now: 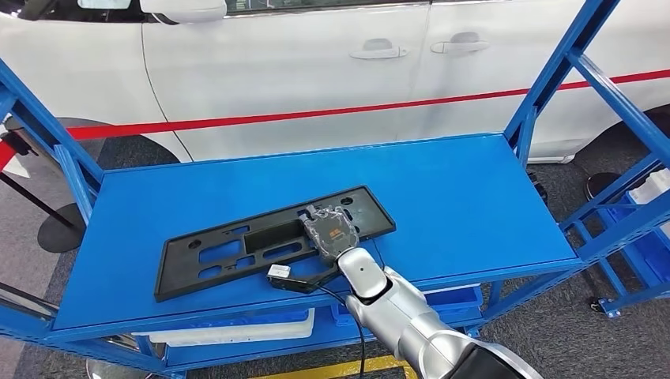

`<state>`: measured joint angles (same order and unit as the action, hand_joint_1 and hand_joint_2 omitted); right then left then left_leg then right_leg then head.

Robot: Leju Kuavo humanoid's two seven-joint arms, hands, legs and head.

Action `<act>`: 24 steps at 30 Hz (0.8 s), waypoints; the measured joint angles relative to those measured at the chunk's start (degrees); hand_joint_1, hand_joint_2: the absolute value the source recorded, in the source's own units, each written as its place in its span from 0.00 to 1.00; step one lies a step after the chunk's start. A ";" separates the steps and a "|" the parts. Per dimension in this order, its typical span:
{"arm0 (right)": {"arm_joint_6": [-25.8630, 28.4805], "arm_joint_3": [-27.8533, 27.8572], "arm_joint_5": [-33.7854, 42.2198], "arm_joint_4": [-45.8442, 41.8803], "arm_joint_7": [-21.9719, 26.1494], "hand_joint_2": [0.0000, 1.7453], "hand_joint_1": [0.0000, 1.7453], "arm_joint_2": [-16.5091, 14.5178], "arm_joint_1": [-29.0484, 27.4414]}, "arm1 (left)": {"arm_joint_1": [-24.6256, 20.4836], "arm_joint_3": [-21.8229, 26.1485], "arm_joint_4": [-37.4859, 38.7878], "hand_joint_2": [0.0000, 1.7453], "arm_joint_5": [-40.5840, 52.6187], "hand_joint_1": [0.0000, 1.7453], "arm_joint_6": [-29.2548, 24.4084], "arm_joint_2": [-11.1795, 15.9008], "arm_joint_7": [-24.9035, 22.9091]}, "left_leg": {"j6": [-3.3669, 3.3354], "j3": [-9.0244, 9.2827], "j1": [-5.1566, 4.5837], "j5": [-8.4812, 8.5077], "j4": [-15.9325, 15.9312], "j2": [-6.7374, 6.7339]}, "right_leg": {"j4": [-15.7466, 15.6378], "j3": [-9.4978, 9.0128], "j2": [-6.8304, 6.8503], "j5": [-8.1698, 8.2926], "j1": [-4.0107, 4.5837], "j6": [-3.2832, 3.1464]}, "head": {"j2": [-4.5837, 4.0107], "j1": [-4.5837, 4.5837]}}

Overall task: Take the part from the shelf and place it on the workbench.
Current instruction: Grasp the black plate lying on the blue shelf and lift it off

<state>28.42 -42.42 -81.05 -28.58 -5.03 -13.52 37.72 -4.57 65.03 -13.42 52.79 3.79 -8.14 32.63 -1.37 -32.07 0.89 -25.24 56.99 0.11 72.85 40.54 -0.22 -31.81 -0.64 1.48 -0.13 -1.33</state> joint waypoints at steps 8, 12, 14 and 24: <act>7.54 6.05 18.85 -32.41 12.68 1.00 1.00 2.46 -12.55 | 0.90 2.63 -0.01 0.00 -2.38 0.00 -1.31 -0.58 1.75 | 2.02 -0.27 -0.19 -1.13 0.76 0.18 | -14.49 -6.29 0.14 6.10 0.22 -1.79 | 0.01 -0.08; 10.89 8.03 28.52 -48.62 19.18 1.00 1.00 3.40 -17.24 | 1.26 4.03 -0.02 0.00 -3.11 0.00 -2.24 -1.02 2.09 | 2.89 -4.73 0.06 -6.77 10.75 0.10 | -14.85 -6.71 0.31 5.94 0.05 -2.97 | -0.01 -0.15; 11.54 9.00 32.18 -54.99 21.94 1.00 1.00 3.83 -19.34 | 1.39 4.62 -0.02 0.00 -3.28 0.00 -2.51 -1.18 2.13 | 3.05 -7.75 0.09 -8.64 16.83 0.09 | -14.78 -6.87 0.28 5.72 0.15 -3.15 | -0.01 -0.15; 11.71 11.22 42.41 -69.72 28.93 1.00 1.00 5.43 -24.12 | 1.29 6.12 -0.02 0.00 -3.51 0.00 -3.29 -1.44 2.70 | 0.81 -0.94 -0.41 -0.69 1.12 0.28 | -14.08 -7.67 -0.24 4.36 0.32 -0.99 | 0.01 -0.08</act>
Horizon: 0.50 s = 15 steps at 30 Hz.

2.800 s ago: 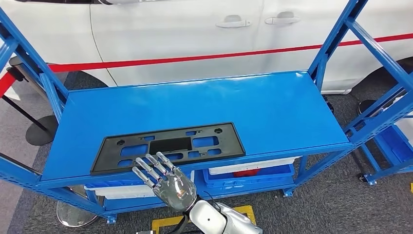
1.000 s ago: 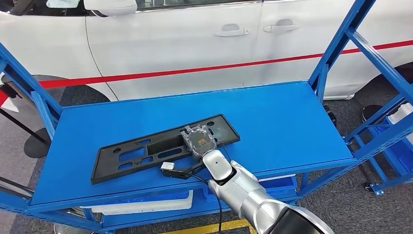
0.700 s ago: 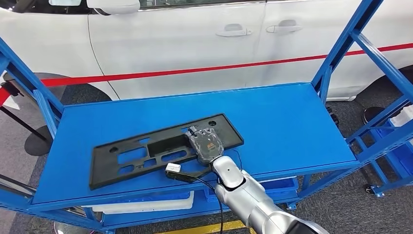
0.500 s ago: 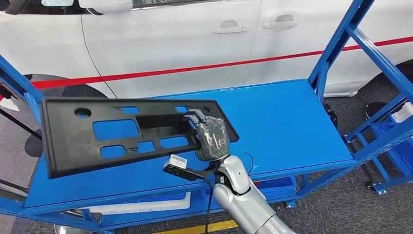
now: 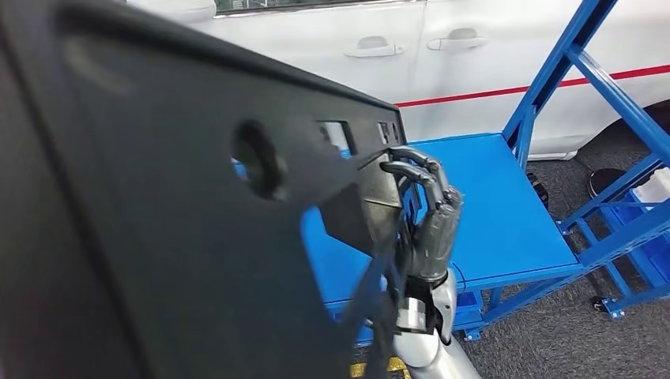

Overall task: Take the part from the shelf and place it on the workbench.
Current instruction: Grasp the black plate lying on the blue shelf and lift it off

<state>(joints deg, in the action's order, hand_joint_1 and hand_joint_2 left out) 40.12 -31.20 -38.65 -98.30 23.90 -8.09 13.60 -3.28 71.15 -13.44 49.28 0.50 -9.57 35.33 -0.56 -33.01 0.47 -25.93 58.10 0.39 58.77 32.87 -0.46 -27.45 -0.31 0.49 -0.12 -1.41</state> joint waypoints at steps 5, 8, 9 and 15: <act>-3.12 1.05 14.02 -4.23 3.10 1.00 1.00 1.75 -3.35 | 0.03 0.70 0.00 0.00 -0.72 0.00 -0.68 -0.35 -0.36 | -0.89 0.45 0.23 0.20 -0.66 -0.10 | 12.94 6.09 0.14 -6.48 -0.18 1.16 | 0.00 -0.29; -6.37 1.31 24.21 -6.98 5.21 1.00 1.00 3.07 -6.77 | 0.18 1.68 0.00 0.00 -1.62 0.00 -1.54 -0.53 -1.50 | -0.93 0.56 0.21 0.03 -0.40 0.07 | 13.34 6.64 0.15 -4.77 -0.33 1.18 | -0.01 -0.27; -7.01 1.37 25.79 -7.52 5.76 1.00 1.00 3.30 -7.50 | 0.23 1.95 0.00 0.00 -1.79 0.00 -1.97 -0.62 -1.84 | -0.84 0.61 0.21 -0.03 -0.25 0.07 | 10.37 5.25 0.16 -3.04 -0.37 1.08 | -0.01 -0.26; -12.49 1.79 29.07 -10.60 10.32 1.00 1.00 5.25 -15.55 | 0.24 3.68 -0.16 0.00 -2.21 0.00 -2.71 -0.79 -2.48 | 0.61 0.35 -0.13 -0.41 0.43 0.18 | 0.51 1.05 0.14 0.88 -0.11 -0.44 | -0.02 -0.35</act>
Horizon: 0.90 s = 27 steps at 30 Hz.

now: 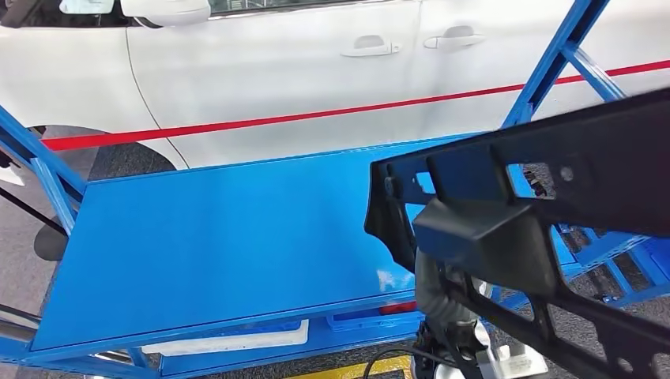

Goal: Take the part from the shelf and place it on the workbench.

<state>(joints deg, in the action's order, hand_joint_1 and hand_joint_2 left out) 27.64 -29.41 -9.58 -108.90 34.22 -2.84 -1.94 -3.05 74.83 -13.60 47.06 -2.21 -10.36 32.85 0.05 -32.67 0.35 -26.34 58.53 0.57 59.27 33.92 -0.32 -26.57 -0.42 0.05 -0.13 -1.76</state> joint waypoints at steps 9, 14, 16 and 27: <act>-3.20 2.19 0.12 -0.77 2.40 1.00 1.00 0.92 -10.01 | 0.07 1.81 -0.49 0.00 -0.45 0.00 -0.53 -0.02 -0.62 | 0.56 -1.32 0.15 -9.09 12.01 -0.25 | -0.18 2.68 0.66 2.40 0.48 -1.81 | 0.01 -0.13; -3.13 3.42 -1.69 -0.57 1.35 1.00 1.00 1.04 -12.28 | -0.35 2.12 -0.94 0.00 -0.42 0.00 -0.73 -0.10 -0.79 | -1.13 6.84 -0.97 -4.88 -2.11 -0.47 | -0.34 3.38 0.71 4.32 0.45 -0.65 | 0.03 -0.14; -3.15 3.88 -2.12 -0.48 1.10 1.00 1.00 1.05 -12.92 | -0.30 2.20 -0.99 0.00 -0.42 0.00 -0.87 -0.25 -0.82 | -1.48 6.44 -1.00 -3.59 -2.52 -0.56 | -0.50 3.46 0.67 4.85 0.19 0.11 | 0.02 -0.31; -5.38 6.36 -1.98 -0.44 0.50 1.00 1.00 1.09 -14.87 | -0.36 2.65 -1.22 0.00 -0.09 0.00 -1.04 -0.47 -1.20 | -0.92 -1.87 -0.12 2.31 -0.68 -1.17 | 3.14 -4.22 0.26 -3.59 -1.17 2.49 | 0.02 -0.05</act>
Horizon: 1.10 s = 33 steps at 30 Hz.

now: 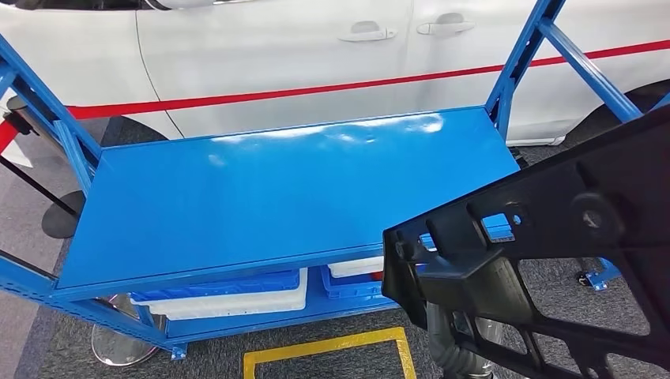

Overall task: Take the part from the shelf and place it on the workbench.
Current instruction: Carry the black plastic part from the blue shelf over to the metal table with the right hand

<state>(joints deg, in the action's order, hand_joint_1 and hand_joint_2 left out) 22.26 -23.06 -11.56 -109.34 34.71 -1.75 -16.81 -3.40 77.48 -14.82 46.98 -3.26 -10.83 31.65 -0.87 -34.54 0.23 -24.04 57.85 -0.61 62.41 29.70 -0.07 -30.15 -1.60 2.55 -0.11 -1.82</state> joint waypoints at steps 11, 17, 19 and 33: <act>0.53 1.42 -1.70 -1.23 -0.63 1.00 1.00 -0.89 -1.87 | 0.00 0.40 -0.16 0.00 1.81 0.00 -0.10 0.09 -0.94 | 2.53 -4.35 0.40 -10.77 16.44 0.30 | -3.85 3.80 0.28 3.80 1.09 -4.20 | -0.01 -0.05; 0.58 1.92 -2.01 -2.23 -0.75 1.00 1.00 -1.34 -2.53 | -0.50 0.39 -0.45 0.00 2.17 0.00 -0.08 0.47 -0.96 | -0.15 10.02 -0.97 -7.42 -0.88 0.30 | -3.38 7.02 0.44 7.04 1.56 -3.46 | 0.00 -0.02; 0.60 2.02 -2.03 -2.43 -0.75 1.00 1.00 -1.46 -2.63 | -0.57 0.38 -0.48 0.00 2.23 0.00 -0.07 0.49 -1.00 | -0.43 10.33 -1.12 -6.97 -2.69 0.27 | -3.68 7.11 0.62 8.08 1.34 -2.69 | -0.01 -0.06; -1.86 5.15 -1.39 -6.50 -1.55 1.00 1.00 -3.44 -6.49 | -1.02 -1.09 -0.52 0.00 5.53 0.00 0.74 0.91 -1.06 | 0.94 0.21 -0.20 -0.67 1.19 -4.56 | -3.32 -1.47 3.84 -0.77 0.23 -0.71 | -0.01 0.20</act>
<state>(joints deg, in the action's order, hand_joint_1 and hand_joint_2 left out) 20.40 -17.91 -12.95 -115.84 33.16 -5.20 -23.30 -4.42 76.38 -15.35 52.51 -2.52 -9.92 30.59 0.07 -34.33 0.03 -24.70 59.04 -5.17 59.09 28.22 3.78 -30.92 -1.37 1.84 -0.13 -1.61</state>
